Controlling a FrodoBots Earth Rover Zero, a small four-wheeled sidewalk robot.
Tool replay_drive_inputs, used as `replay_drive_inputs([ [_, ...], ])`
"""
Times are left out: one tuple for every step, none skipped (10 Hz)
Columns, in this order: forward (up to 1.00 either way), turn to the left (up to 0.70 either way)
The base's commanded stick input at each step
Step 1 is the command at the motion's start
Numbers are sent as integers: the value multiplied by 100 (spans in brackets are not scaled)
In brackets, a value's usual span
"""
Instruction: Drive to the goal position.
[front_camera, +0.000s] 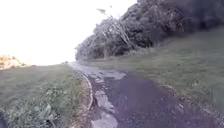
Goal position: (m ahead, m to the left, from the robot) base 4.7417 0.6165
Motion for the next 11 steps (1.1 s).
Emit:
replay_drive_inputs([
  [70, 0],
  [70, 0],
  [70, 0],
  [70, 0],
  [70, 0],
  [70, 0],
  [70, 0],
  [70, 0],
  [70, 0],
  [70, 0],
  [70, 0],
])
